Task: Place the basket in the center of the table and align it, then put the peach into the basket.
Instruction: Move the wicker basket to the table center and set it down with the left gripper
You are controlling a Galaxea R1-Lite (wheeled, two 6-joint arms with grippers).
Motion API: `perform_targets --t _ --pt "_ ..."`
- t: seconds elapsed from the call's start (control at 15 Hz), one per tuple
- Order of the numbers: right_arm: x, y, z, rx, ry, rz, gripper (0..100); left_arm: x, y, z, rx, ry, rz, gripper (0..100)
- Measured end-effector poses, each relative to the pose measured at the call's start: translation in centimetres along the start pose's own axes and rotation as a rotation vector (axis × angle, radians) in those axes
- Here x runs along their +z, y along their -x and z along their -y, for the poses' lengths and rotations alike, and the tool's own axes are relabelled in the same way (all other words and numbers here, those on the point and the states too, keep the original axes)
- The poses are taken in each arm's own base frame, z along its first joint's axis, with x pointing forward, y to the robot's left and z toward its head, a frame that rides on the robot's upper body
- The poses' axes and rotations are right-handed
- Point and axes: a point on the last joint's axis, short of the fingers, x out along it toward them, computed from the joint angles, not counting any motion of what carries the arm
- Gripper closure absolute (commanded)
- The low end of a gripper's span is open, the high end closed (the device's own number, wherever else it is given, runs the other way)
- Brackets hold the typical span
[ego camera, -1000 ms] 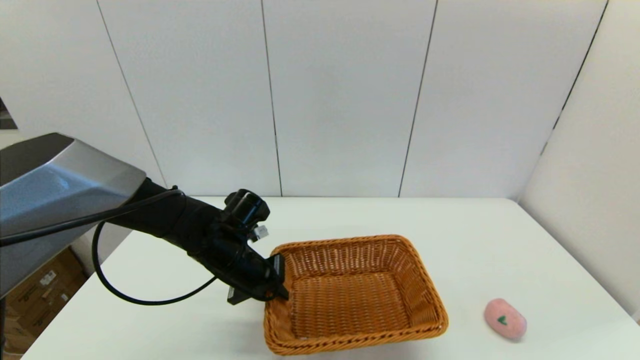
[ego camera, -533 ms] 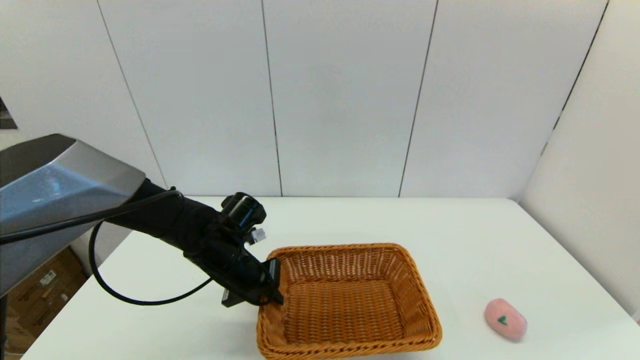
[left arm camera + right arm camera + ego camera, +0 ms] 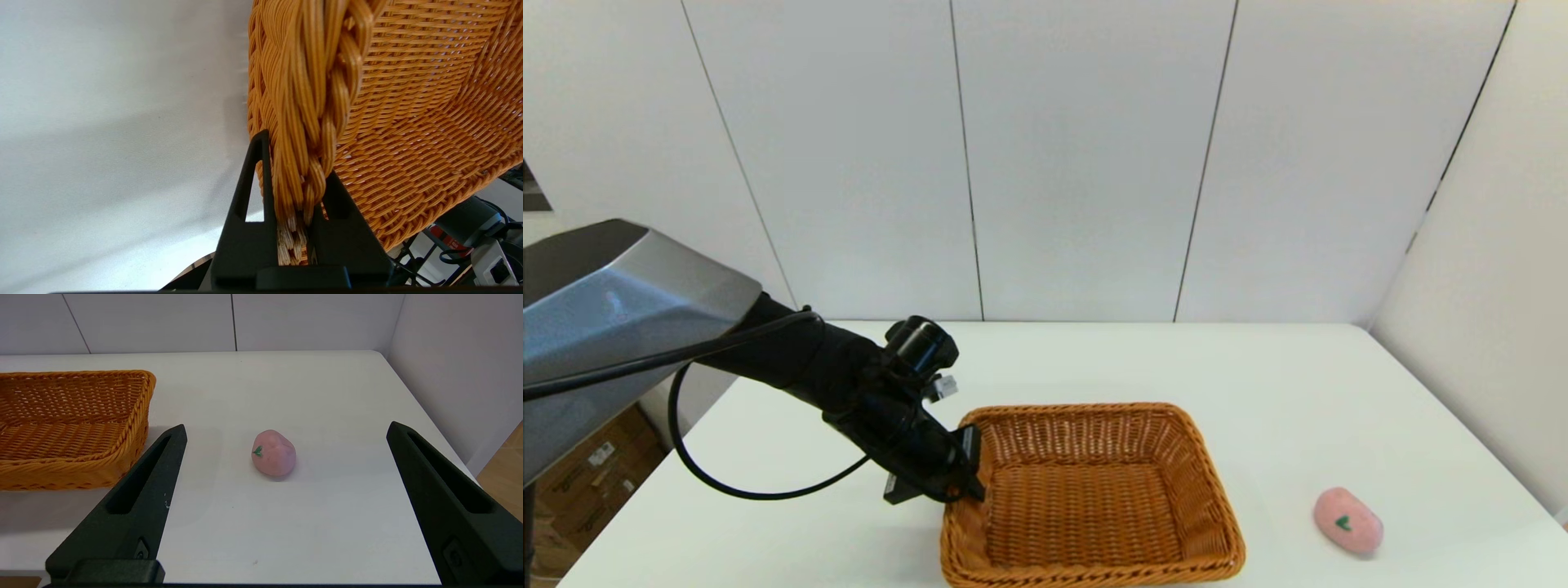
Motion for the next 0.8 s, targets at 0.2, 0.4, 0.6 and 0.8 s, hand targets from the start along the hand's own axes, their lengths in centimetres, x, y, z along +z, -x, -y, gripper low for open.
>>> perform_targets --t 0.2,0.4,0.6,0.8 --pt "0.00 0.00 0.00 0.000 0.000 0.000 0 0.10 0.00 0.06 -0.001 0.001 0.004 100" --pt "0.00 0.00 0.00 0.000 0.000 0.000 0 0.11 0.01 0.07 -0.001 0.002 0.005 0" --pt "0.00 0.00 0.00 0.000 0.001 0.000 0 0.02 -0.05 -0.02 0.002 -0.002 0.002 0" --pt "0.00 0.00 0.00 0.000 0.000 0.000 0 0.08 -0.04 -0.07 0.004 -0.001 0.006 0"
